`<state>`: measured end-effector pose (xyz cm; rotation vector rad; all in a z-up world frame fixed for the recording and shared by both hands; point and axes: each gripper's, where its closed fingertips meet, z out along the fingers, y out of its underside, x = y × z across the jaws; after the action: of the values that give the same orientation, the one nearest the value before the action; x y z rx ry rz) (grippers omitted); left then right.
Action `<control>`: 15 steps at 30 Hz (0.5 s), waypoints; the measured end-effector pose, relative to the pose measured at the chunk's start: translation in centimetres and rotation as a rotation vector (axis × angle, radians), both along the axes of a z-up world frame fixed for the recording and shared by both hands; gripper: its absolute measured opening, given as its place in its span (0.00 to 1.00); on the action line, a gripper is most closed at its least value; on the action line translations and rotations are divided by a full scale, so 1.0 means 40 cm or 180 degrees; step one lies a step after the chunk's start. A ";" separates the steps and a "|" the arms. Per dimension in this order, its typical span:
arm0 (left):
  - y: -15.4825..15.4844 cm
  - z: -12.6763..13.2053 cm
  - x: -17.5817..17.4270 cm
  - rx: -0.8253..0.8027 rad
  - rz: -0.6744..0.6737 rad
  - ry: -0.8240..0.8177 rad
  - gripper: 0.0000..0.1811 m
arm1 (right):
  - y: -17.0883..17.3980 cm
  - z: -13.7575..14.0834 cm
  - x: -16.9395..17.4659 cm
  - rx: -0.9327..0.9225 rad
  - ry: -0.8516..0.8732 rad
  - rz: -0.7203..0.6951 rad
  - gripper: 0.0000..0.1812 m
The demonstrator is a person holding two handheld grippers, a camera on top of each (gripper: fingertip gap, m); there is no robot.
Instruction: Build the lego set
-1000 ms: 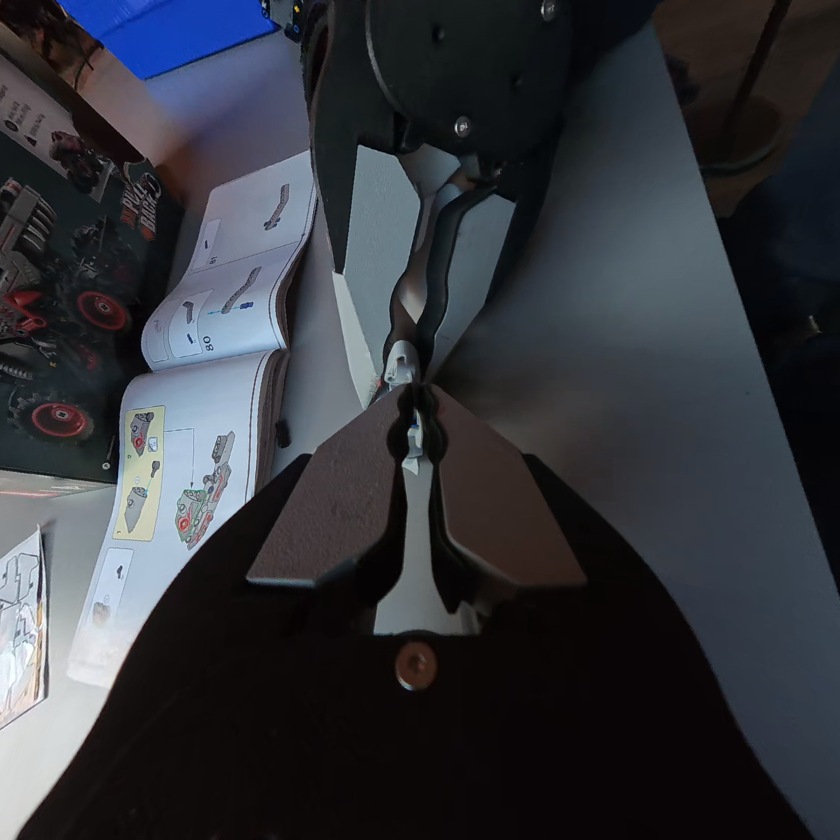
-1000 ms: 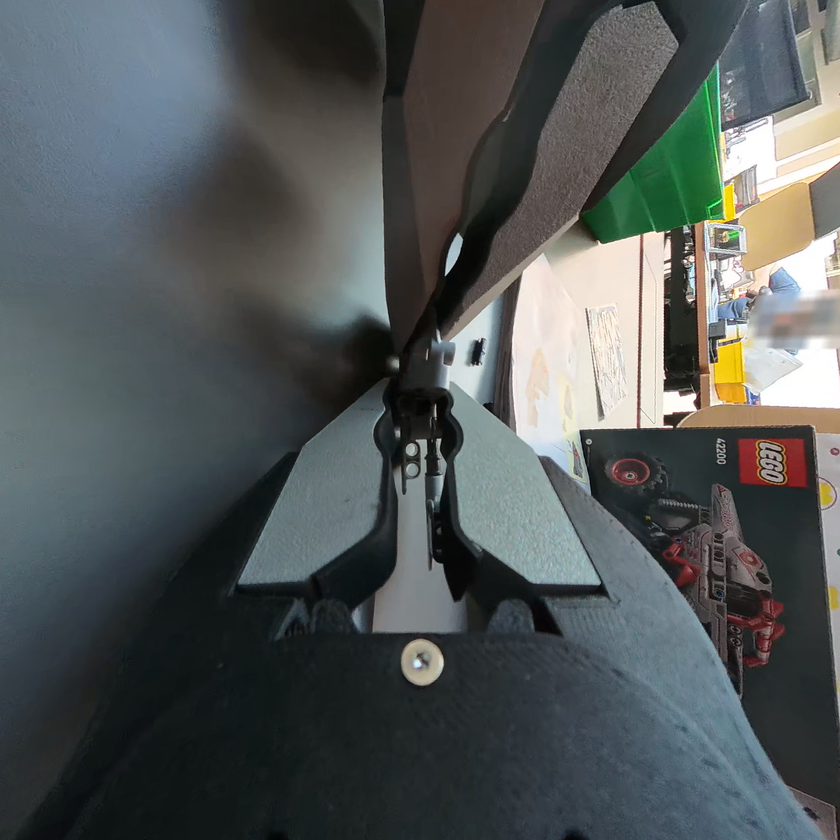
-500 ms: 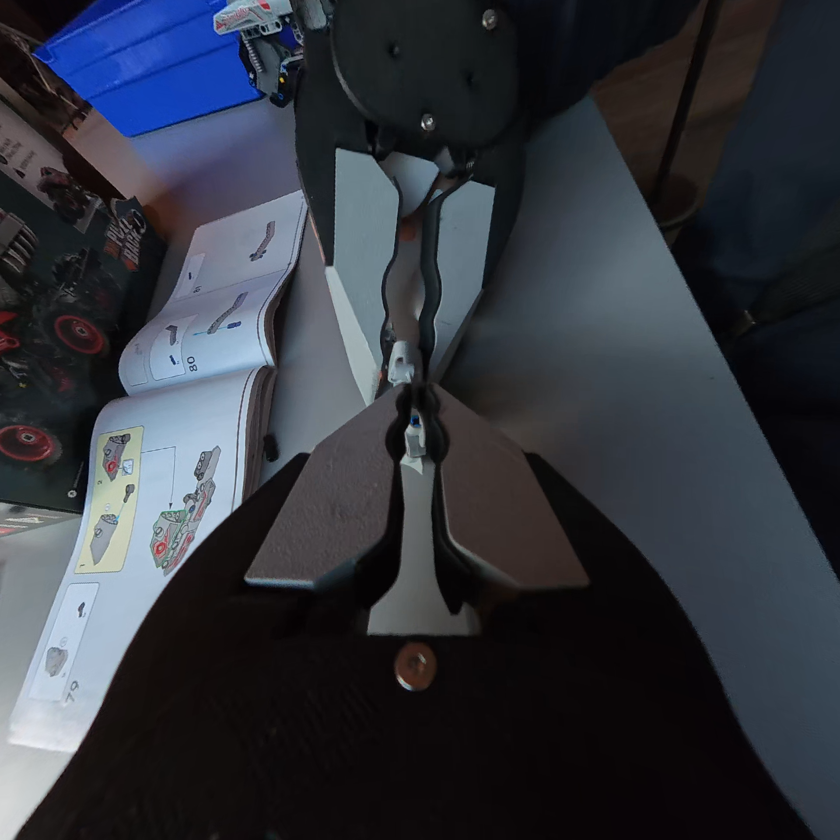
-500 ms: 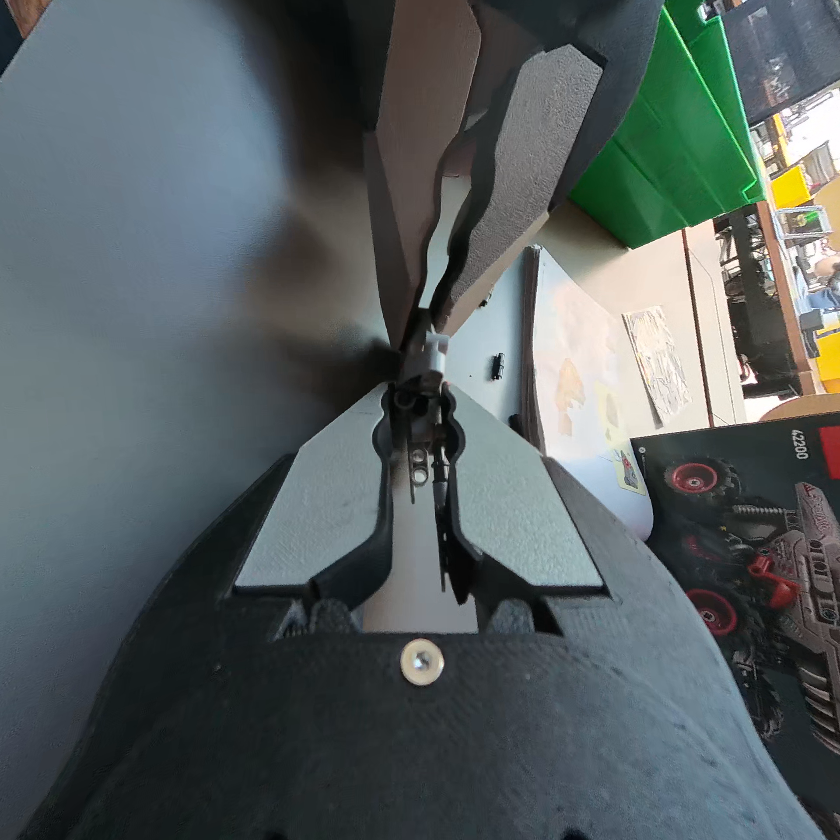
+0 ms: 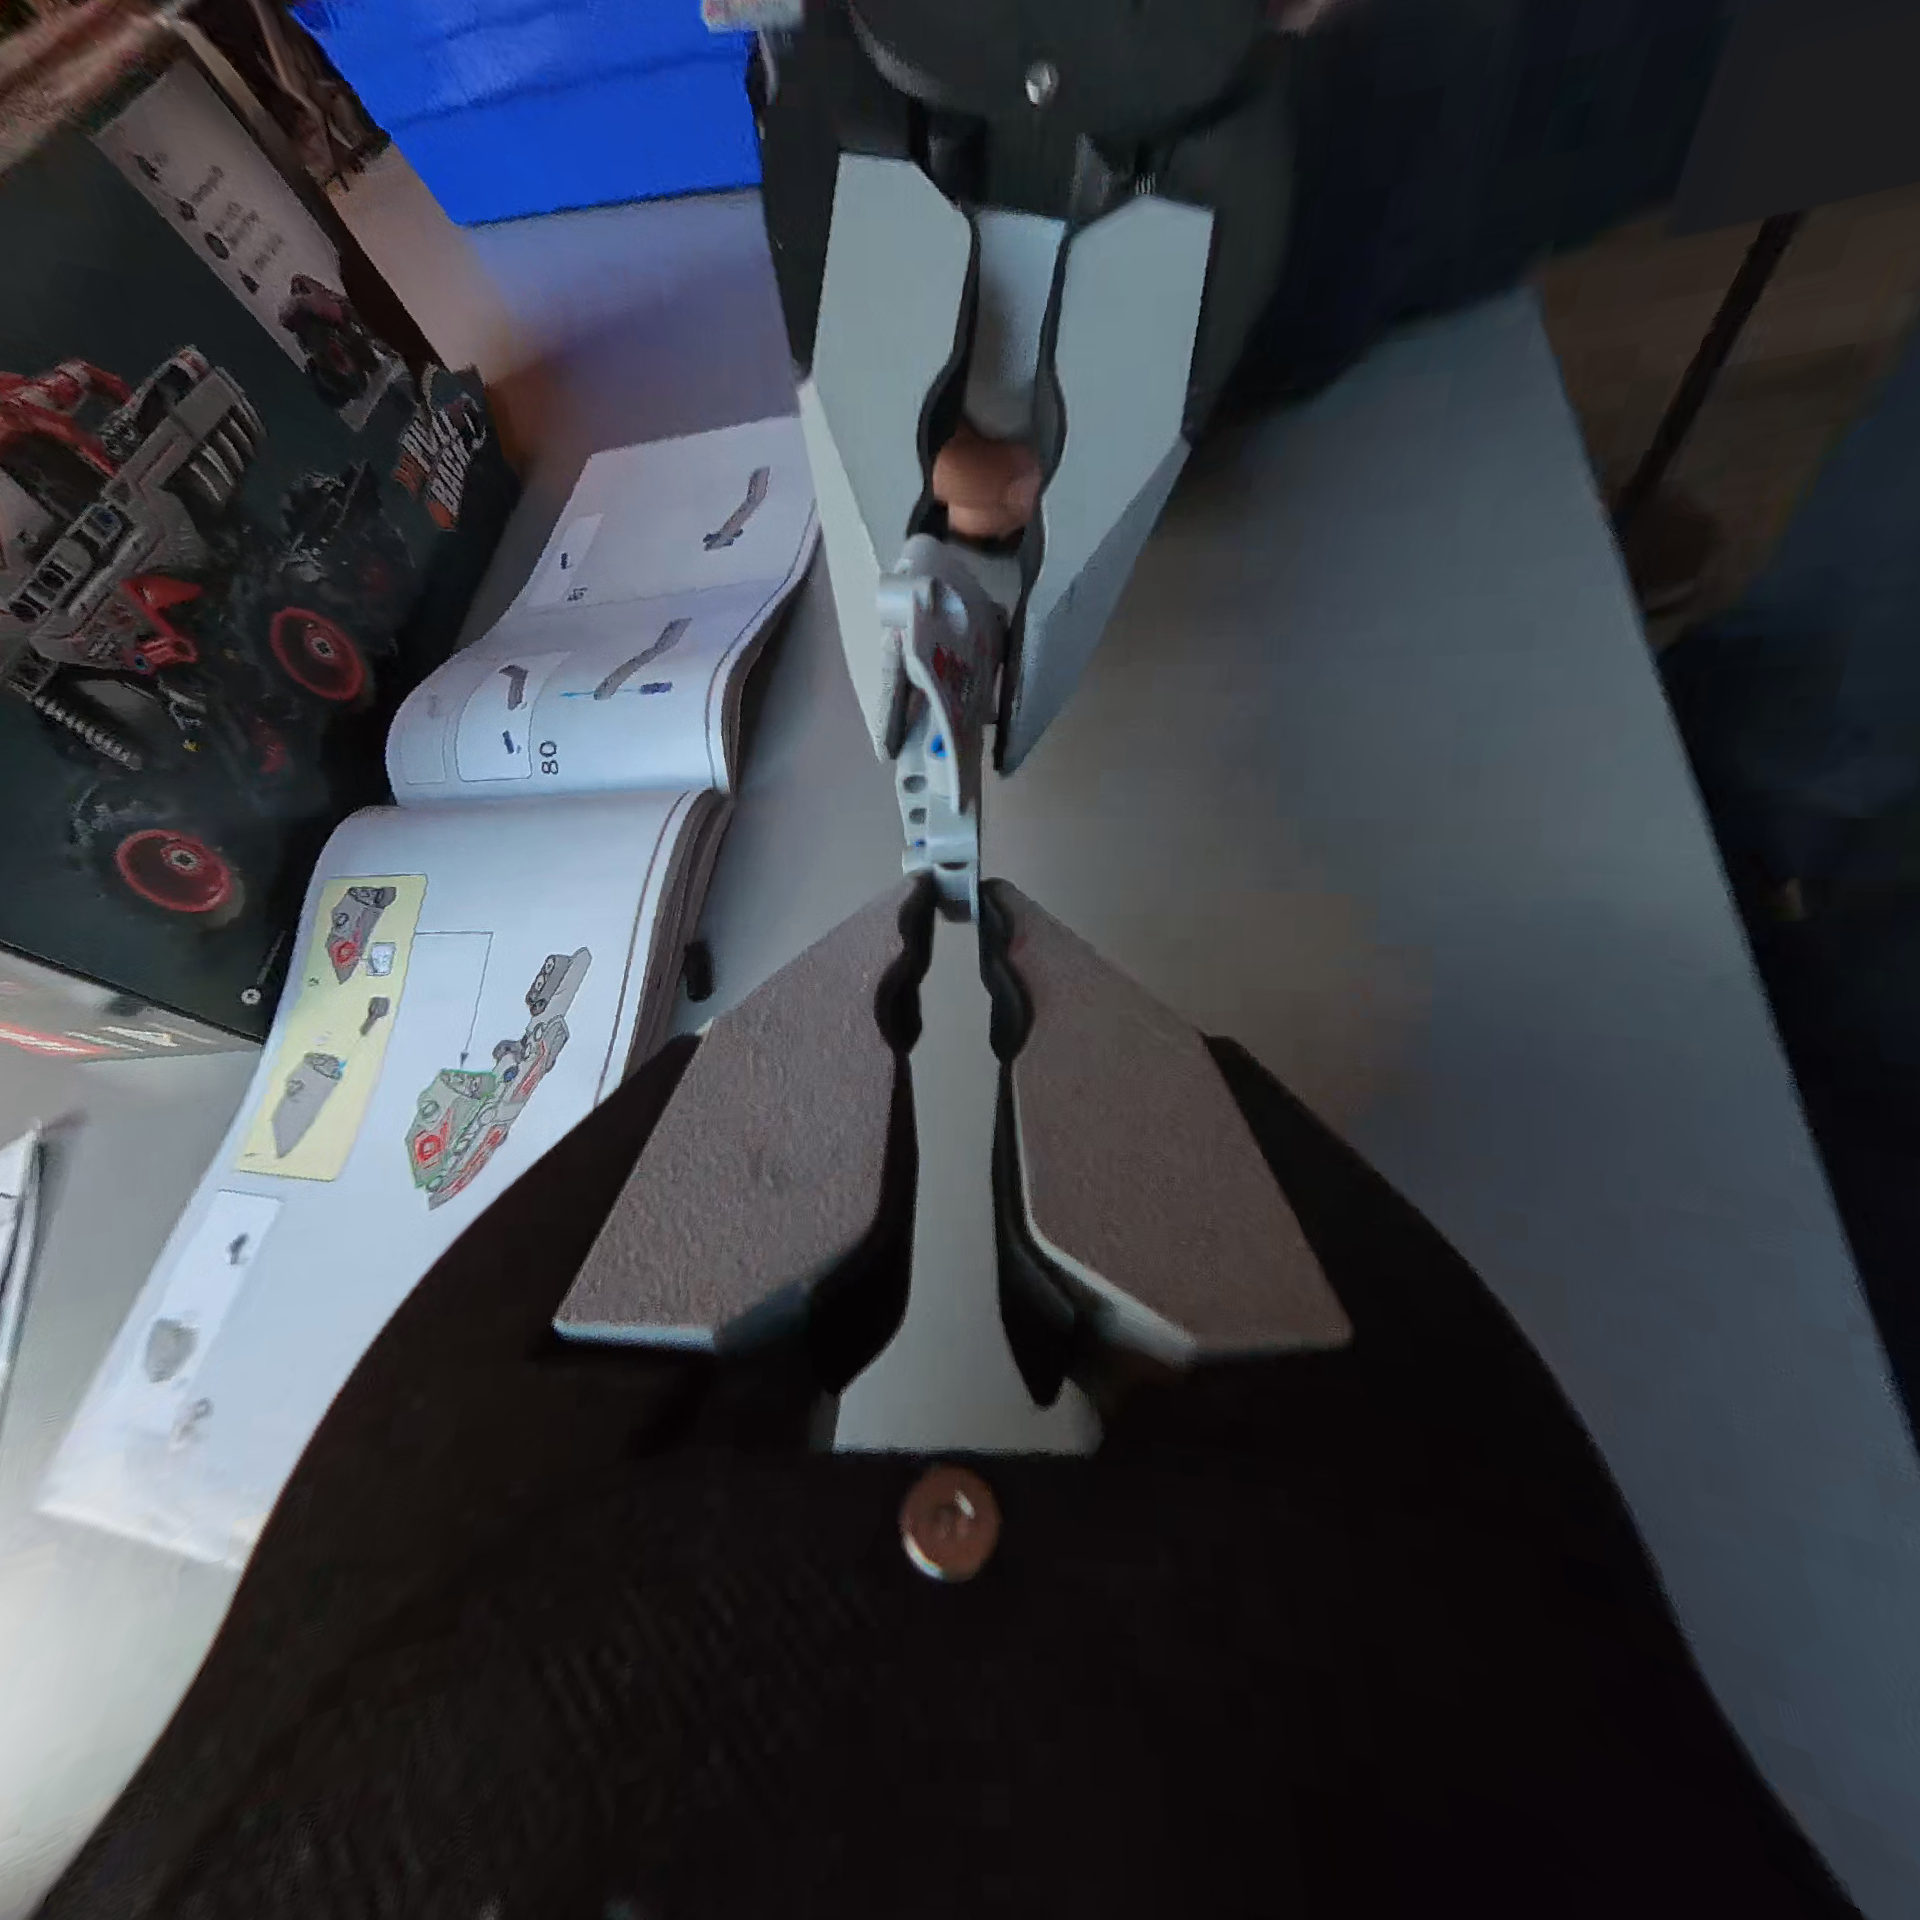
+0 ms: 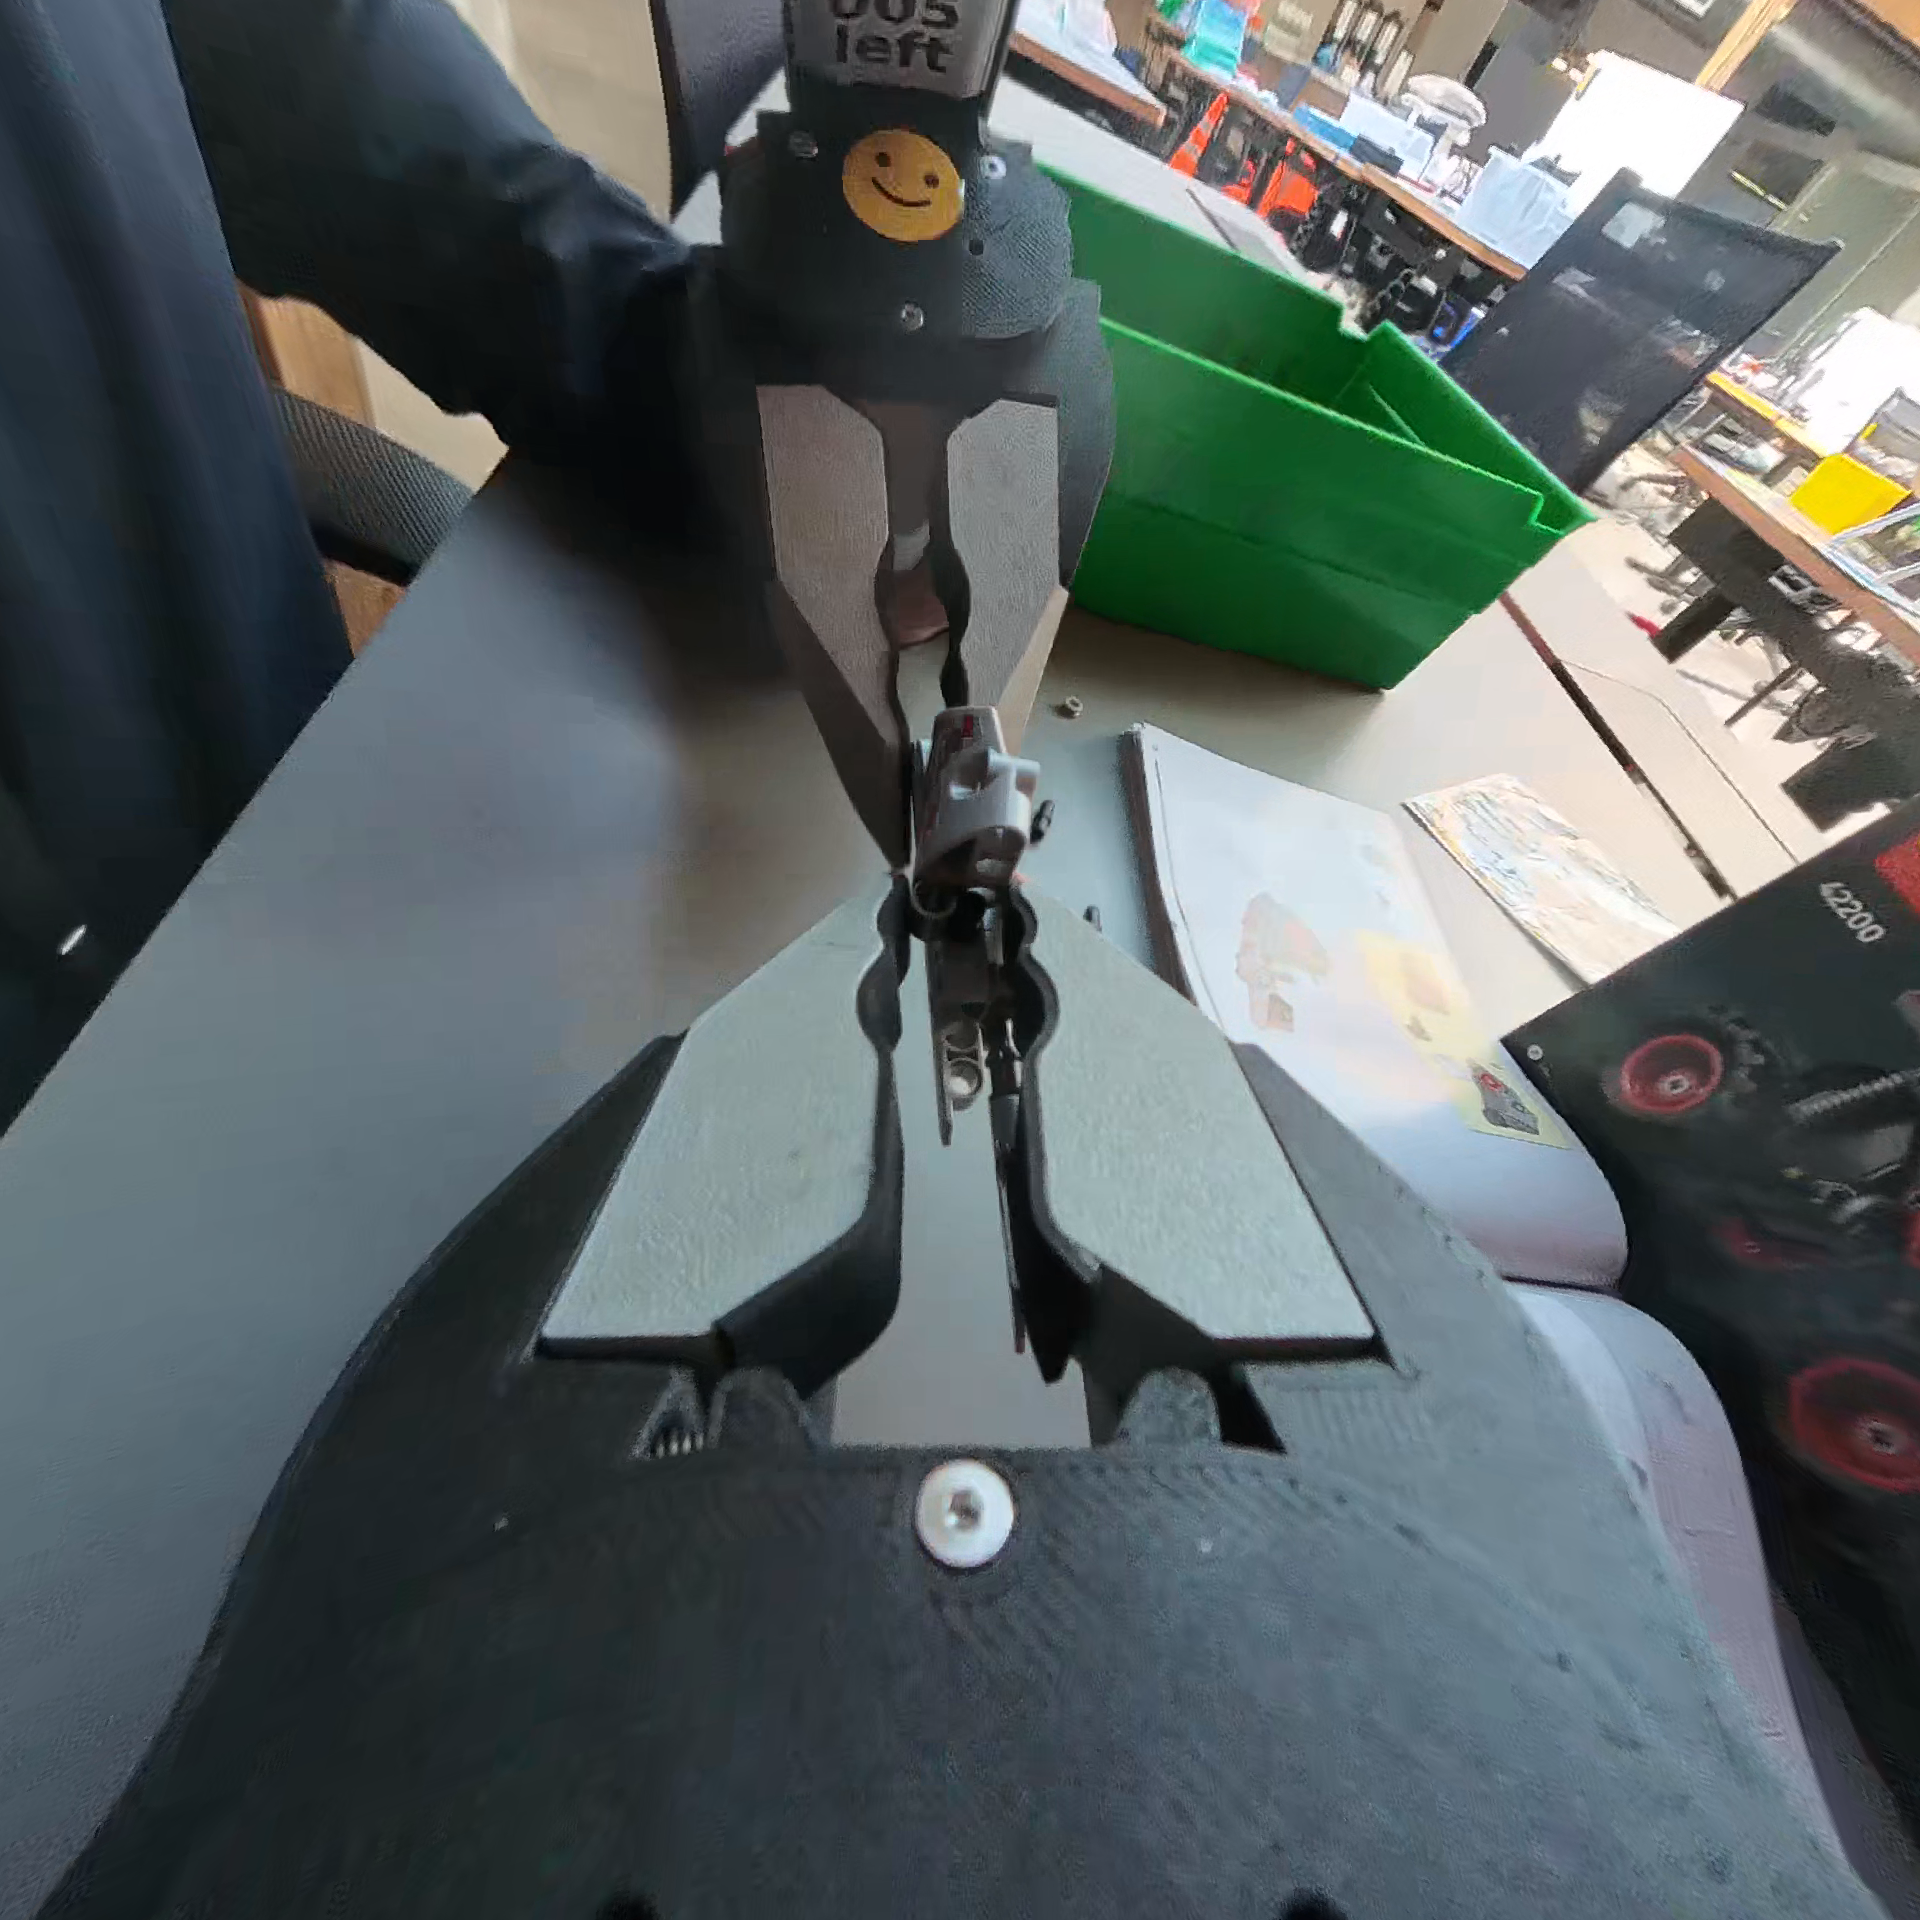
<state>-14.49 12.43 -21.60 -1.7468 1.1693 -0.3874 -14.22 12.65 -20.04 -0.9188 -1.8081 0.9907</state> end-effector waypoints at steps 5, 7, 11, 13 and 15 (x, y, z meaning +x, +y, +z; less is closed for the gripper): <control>-0.022 0.069 0.016 -0.0104 -0.0194 -0.0628 0.03 | -0.011 0.022 0.006 0.0048 0.0241 0.0134 0.07; -0.025 0.062 0.020 -0.0048 -0.0202 -0.0544 0.03 | -0.018 0.023 0.009 0.0056 0.0256 0.0188 0.07; -0.035 0.065 0.029 0.0041 -0.0262 -0.0473 0.03 | -0.032 0.027 0.012 0.0055 0.0308 0.0290 0.07; -0.031 0.060 0.023 0.0196 -0.0190 -0.0222 0.03 | -0.029 0.016 0.009 0.0042 0.0187 0.0268 0.08; -0.026 0.050 0.019 0.0318 -0.0106 0.0036 0.03 | -0.015 0.005 0.011 0.0121 0.0041 0.0183 0.14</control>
<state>-13.72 11.37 -19.61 -1.6469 1.2069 -0.3336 -13.77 12.04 -19.84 -0.8398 -1.8453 0.9925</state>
